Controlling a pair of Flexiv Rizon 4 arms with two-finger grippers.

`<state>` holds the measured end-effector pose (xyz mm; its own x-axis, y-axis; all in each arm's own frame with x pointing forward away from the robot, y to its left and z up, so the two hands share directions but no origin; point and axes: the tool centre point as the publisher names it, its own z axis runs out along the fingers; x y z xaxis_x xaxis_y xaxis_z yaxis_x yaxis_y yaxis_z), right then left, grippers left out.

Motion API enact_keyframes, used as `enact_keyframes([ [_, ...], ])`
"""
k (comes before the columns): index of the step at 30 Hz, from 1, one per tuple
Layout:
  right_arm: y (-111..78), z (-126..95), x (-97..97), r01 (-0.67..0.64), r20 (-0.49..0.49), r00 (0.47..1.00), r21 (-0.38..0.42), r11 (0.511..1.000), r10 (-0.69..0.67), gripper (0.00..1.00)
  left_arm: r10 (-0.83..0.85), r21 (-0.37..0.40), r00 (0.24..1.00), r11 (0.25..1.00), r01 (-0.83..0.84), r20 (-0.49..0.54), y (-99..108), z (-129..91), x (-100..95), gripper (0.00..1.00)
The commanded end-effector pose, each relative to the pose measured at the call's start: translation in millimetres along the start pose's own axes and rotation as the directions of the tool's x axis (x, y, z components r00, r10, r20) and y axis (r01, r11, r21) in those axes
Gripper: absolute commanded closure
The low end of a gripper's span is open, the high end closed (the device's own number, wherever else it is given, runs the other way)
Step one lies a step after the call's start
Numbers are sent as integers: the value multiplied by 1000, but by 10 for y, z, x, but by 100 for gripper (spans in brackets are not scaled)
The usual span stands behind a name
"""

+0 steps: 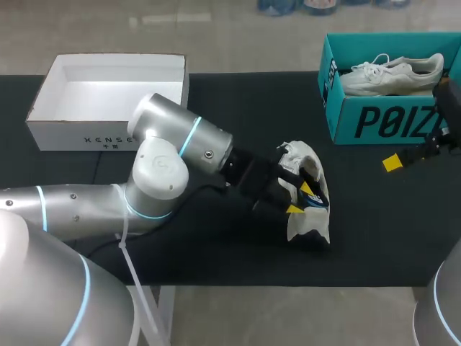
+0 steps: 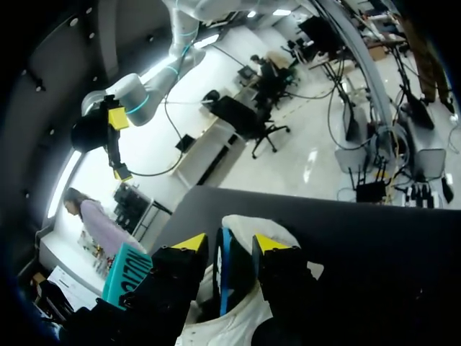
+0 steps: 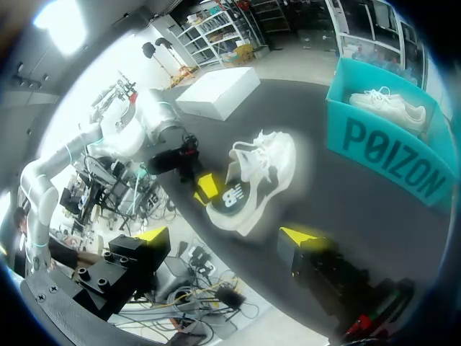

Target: Take the shoe out of the shoebox, open the shoe tongue, remove and reinsert the insole, then place the shoe into the shoebox

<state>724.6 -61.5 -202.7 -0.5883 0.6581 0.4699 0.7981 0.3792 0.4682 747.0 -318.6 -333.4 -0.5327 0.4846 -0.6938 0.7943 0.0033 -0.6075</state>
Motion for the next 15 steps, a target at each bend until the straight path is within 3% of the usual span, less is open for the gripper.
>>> enact_keyframes([
  [1, -15, 4, 7, -1, 4, 1000, -1, 1000, 1, 0, 0, -4, 1000, 1000, 0, 2, 9, 10, -2, 64],
  [6, -15, 4, 7, -1, 4, 1000, -1, 1000, 1, 0, -2, -2, 1000, 1000, 2, 2, 39, 13, -4, 76],
  [12, -15, 4, 7, -1, 4, 1000, -1, 1000, 1, 0, -9, -7, 1000, 1000, 9, -2, 73, -14, 16, 68],
  [15, -15, 4, 7, -1, 4, 1000, -1, 1000, 1, 0, -14, -13, 1000, 1000, 14, -13, 114, -29, 46, 69],
])
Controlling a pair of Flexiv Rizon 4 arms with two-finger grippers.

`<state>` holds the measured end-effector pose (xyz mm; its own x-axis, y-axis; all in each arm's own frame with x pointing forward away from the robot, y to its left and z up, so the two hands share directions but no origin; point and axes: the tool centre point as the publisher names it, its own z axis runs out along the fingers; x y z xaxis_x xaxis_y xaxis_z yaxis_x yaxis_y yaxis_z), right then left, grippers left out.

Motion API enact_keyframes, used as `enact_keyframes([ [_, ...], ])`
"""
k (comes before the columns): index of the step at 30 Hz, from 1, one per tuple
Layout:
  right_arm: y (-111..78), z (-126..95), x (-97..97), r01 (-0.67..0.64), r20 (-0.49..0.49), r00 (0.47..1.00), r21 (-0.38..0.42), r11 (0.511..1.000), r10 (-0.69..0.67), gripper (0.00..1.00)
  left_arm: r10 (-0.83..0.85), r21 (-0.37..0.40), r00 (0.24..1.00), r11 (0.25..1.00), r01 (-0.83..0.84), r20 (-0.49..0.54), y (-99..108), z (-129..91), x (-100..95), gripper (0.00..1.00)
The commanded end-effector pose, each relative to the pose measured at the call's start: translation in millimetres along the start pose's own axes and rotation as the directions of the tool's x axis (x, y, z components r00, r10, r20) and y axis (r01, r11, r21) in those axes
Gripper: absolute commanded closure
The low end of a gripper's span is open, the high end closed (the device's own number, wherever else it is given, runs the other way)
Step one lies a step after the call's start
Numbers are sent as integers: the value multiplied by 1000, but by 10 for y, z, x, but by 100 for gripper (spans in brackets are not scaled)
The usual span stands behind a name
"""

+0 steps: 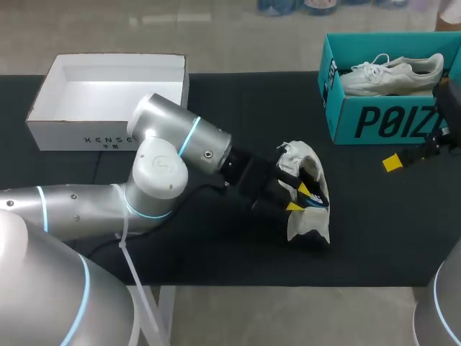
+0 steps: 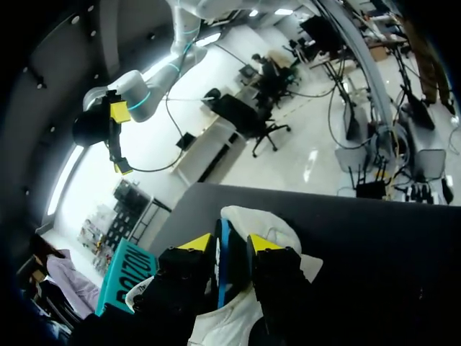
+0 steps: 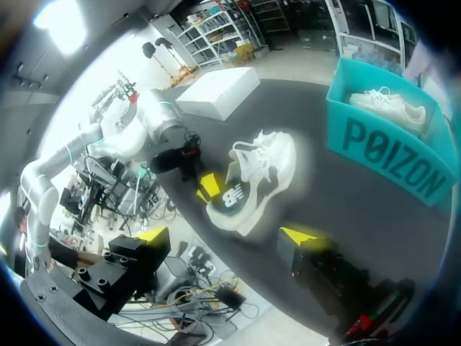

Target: Take the shoe out of the shoebox, open the shoe tongue, remove and reinsert the insole, then place the shoe into the shoebox

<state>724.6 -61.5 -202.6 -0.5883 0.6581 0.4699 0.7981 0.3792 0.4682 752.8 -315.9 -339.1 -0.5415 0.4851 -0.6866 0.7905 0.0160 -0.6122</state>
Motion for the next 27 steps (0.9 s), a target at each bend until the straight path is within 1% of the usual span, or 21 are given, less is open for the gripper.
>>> enact_keyframes([
  [1, -15, 4, 7, -1, 4, 1000, -1, 1000, 1, 0, -3, -7, 1000, 1000, 3, -13, 40, -13, 25, 69],
  [5, -15, 4, 7, -1, 4, 1000, -1, 1000, 1, 0, 0, -13, 1000, 1000, 0, -16, 92, -20, -14, 72],
  [10, -15, 4, 7, -1, 4, 1000, -1, 1000, 1, 0, 6, -15, 1000, 1000, -6, -8, 123, -19, -76, 74],
  [11, -15, 4, 7, -1, 4, 1000, -1, 1000, 1, 0, 7, -14, 1000, 1000, -7, -8, 126, -23, -91, 76],
  [13, -15, 4, 7, -1, 4, 1000, -1, 1000, 1, 0, 11, -14, 1000, 1000, -11, -9, 129, -27, -101, 76],
  [16, -15, 4, 7, -1, 4, 1000, -1, 1000, 1, 0, 10, -9, 1000, 1000, -10, -17, 140, -5, -95, 82],
  [17, -15, 4, 7, -1, 4, 1000, -1, 1000, 1, 0, 8, -5, 1000, 1000, -8, -19, 143, 15, -87, 85],
  [19, -15, 4, 7, -1, 4, 1000, -1, 1000, 1, 0, 7, 4, 1000, 1000, -7, -26, 142, 50, -78, 96],
  [20, -15, 4, 7, -1, 4, 1000, -1, 1000, 1, 0, 6, 14, 999, 1000, -5, -31, 134, 73, -79, 99],
  [22, -15, 4, 7, -1, 4, 1000, -1, 1000, 1, 0, 6, 20, 999, 1000, -5, -31, 106, 95, -91, 100],
  [27, -15, 4, 7, -1, 4, 1000, -1, 1000, 1, 0, 12, 20, 999, 1000, -12, -30, 140, 110, -112, 100],
])
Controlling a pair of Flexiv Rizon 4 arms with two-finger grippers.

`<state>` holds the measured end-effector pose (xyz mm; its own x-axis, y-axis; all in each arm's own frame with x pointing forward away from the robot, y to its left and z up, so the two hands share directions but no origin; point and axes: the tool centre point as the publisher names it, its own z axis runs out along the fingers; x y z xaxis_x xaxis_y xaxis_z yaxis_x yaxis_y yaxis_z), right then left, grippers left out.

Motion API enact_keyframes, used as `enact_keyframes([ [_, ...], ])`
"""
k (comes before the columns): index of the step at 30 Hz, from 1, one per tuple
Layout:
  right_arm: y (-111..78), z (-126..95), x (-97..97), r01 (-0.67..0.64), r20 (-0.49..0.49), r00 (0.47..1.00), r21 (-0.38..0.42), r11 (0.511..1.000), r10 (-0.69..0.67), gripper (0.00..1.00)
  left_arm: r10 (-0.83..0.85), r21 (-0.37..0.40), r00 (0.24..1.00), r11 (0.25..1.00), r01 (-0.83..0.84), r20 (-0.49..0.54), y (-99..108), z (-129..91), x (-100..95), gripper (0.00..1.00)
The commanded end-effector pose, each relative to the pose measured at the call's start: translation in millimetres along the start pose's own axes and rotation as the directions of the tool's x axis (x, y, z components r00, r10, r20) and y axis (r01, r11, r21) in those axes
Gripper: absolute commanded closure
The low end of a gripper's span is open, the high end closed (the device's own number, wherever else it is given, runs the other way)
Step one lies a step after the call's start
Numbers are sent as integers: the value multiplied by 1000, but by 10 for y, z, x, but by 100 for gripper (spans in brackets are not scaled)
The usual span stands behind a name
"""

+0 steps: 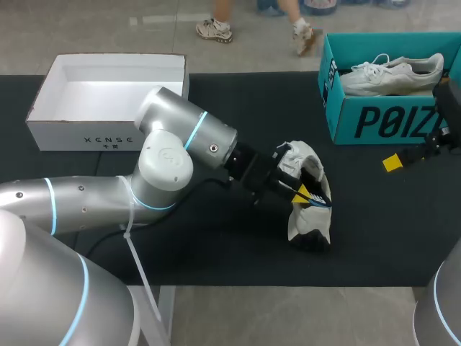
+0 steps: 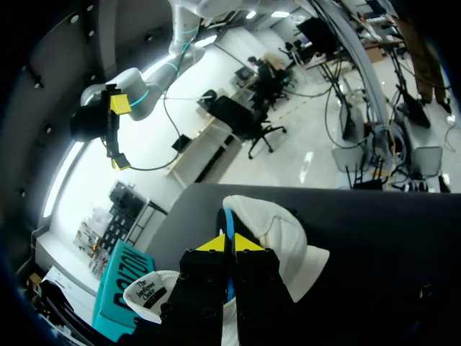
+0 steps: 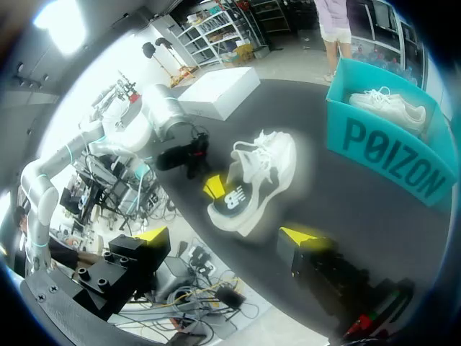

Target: Take the shoe out of the shoebox, open the shoe tongue, remove and reinsert the insole, then place the shoe into the shoebox

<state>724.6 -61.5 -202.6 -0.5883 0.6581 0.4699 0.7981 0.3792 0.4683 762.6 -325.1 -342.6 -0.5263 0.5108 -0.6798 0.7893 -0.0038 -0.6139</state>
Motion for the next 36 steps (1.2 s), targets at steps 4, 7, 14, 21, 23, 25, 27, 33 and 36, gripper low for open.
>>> enact_keyframes([
  [4, -15, 5, 7, -1, 4, 1000, -1, 1000, 1, 0, 12, -9, 1000, 1000, -12, -2, 58, 0, -61, 100],
  [7, -15, 5, 7, -1, 4, 1000, -1, 1000, 1, 0, 15, -17, 1000, 1000, -15, -4, 58, -22, -52, 100],
  [14, -15, 5, 7, -1, 4, 1000, -1, 1000, 1, 0, 12, -23, 1000, 1000, -12, -4, 42, -31, -39, 87],
  [21, -15, 5, 7, -1, 4, 1000, -1, 1000, 1, 0, 17, -8, 1000, 1000, -17, -3, 37, 13, -74, 88],
  [23, -15, 5, 7, -1, 4, 1000, -1, 1000, 1, 0, 17, -4, 1000, 1000, -17, -3, 40, 21, -72, 100],
  [25, -15, 5, 7, -1, 4, 1000, -1, 1000, 1, 0, 16, 3, 1000, 1000, -16, -1, 42, 32, -67, 100],
  [27, -15, 5, 7, -1, 4, 1000, -1, 1000, 1, 0, 12, 12, 1000, 1000, -12, 1, 54, 44, -56, 100],
  [33, -15, 5, 7, -1, 4, 1000, -1, 1000, 1, 0, 25, 12, 999, 1000, -25, -29, 149, 49, -19, 100],
  [36, -15, 5, 7, -1, 4, 1000, -1, 1000, 1, 0, 40, 11, 997, 999, -40, -58, 237, 34, -31, 100],
])
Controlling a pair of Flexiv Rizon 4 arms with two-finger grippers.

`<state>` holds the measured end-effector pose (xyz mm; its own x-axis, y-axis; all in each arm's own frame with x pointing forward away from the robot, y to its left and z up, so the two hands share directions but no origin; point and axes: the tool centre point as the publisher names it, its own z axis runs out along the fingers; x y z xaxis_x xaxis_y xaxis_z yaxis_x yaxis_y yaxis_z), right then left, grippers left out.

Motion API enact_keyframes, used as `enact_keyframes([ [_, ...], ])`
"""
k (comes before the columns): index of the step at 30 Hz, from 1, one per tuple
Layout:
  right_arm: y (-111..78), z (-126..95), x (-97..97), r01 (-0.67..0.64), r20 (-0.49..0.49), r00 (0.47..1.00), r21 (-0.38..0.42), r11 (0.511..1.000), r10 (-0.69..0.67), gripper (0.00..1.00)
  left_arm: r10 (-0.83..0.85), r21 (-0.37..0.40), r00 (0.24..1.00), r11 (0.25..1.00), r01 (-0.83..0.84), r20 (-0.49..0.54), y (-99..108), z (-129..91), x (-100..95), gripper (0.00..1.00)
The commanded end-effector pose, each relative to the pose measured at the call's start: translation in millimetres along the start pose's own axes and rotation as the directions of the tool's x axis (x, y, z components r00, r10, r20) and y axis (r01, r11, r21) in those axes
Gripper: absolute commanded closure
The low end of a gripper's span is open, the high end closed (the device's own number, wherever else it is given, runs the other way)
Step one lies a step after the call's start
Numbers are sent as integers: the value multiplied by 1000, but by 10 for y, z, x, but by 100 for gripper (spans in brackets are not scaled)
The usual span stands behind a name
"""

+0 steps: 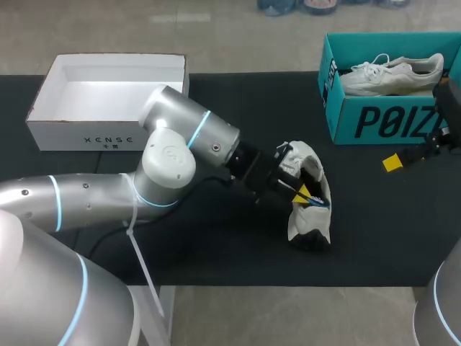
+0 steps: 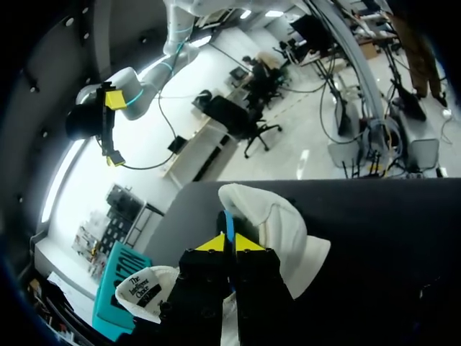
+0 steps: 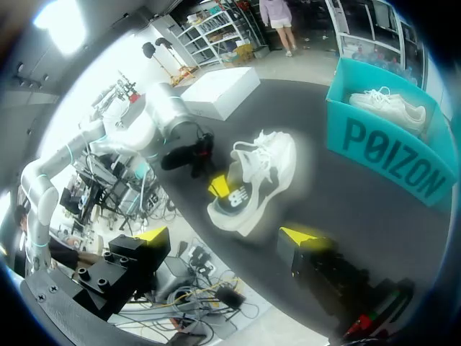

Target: Take the shoe out of the shoebox, open the shoe tongue, remove and reinsert the insole, then place the shoe into the shoebox

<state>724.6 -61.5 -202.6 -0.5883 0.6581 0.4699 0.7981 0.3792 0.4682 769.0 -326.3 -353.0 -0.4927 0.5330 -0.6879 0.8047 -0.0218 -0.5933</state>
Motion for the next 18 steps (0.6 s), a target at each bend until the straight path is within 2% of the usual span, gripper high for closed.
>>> enact_keyframes([
  [1, -15, 5, 7, -1, 4, 1000, -1, 1000, 1, 0, 11, 9, 999, 1000, -10, -34, 157, -4, -69, 100],
  [5, -15, 5, 7, -1, 4, 1000, -1, 1000, 1, 0, 23, 1, 999, 1000, -23, -40, 279, 3, -110, 100],
  [8, -15, 5, 7, -1, 4, 1000, -1, 1000, 1, 0, 21, 21, 999, 1000, -20, -50, 294, 74, -108, 100],
  [12, -15, 5, 7, -1, 4, 1000, -1, 1000, 1, 0, 8, 72, 997, 997, -2, -79, 131, 147, -47, 100],
  [15, -15, 5, 7, -1, 4, 1000, -1, 1000, 1, 0, -12, 91, 995, 996, 22, -102, -1, 119, 40, 100],
  [16, -15, 5, 7, -1, 4, 1000, -1, 1000, 1, 0, -18, 91, 994, 996, 28, -109, -44, 90, 63, 94],
  [17, -15, 5, 7, -1, 4, 1000, -1, 1000, 1, 0, -22, 91, 993, 995, 32, -115, -78, 56, 85, 70],
  [18, -15, 5, 7, -1, 4, 1000, -1, 1000, 1, 0, -28, 84, 993, 996, 38, -116, -103, 14, 106, 33],
])
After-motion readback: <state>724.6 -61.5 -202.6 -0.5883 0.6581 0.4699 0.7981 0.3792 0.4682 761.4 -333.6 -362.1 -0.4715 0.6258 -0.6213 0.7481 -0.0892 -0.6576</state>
